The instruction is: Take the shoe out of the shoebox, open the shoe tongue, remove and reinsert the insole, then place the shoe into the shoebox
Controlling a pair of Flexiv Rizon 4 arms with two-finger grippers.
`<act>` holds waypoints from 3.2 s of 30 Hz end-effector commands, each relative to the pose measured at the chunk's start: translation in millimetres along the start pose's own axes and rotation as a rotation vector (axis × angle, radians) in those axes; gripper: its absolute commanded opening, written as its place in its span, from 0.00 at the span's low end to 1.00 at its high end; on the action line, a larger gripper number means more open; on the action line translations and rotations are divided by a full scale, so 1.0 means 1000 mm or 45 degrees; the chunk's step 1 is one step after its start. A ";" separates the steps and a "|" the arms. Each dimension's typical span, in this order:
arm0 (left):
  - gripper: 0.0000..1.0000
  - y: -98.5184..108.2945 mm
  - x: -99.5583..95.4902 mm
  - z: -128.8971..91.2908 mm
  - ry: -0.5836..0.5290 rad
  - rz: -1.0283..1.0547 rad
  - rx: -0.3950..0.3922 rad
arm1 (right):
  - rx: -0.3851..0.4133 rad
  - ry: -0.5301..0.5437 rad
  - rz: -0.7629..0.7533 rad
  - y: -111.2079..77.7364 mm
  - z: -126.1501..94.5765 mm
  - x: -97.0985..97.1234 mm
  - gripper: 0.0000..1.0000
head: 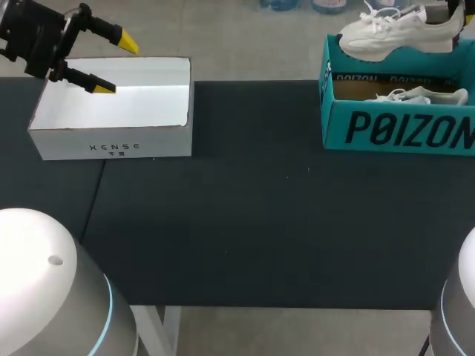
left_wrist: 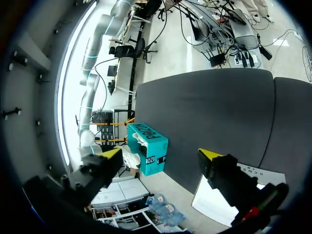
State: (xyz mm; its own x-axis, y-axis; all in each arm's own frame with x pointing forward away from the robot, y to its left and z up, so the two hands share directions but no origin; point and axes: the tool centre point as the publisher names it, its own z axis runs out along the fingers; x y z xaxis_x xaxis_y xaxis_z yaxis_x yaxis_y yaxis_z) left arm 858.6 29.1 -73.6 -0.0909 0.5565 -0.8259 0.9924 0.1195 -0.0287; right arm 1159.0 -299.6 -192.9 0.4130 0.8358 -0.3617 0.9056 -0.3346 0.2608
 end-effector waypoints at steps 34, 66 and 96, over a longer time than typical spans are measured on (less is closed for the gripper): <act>1.00 0.000 0.000 0.000 0.004 0.001 0.001 | 0.132 -0.111 0.057 0.004 0.126 0.026 0.00; 1.00 0.000 0.000 0.000 0.004 0.001 0.001 | 0.249 -0.195 0.062 -0.006 0.166 0.030 0.13; 1.00 0.000 0.000 0.000 0.004 0.001 0.001 | 0.134 -0.084 -0.002 -0.019 0.081 0.031 1.00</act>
State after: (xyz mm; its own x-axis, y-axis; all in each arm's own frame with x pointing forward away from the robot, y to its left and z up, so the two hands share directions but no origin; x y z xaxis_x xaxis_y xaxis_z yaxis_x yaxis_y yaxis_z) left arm 858.6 29.1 -73.6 -0.0909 0.5565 -0.8259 0.9924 0.1195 -0.0287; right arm 1182.6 -307.9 -300.8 0.4146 0.7939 -0.4448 0.9070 -0.4004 0.1307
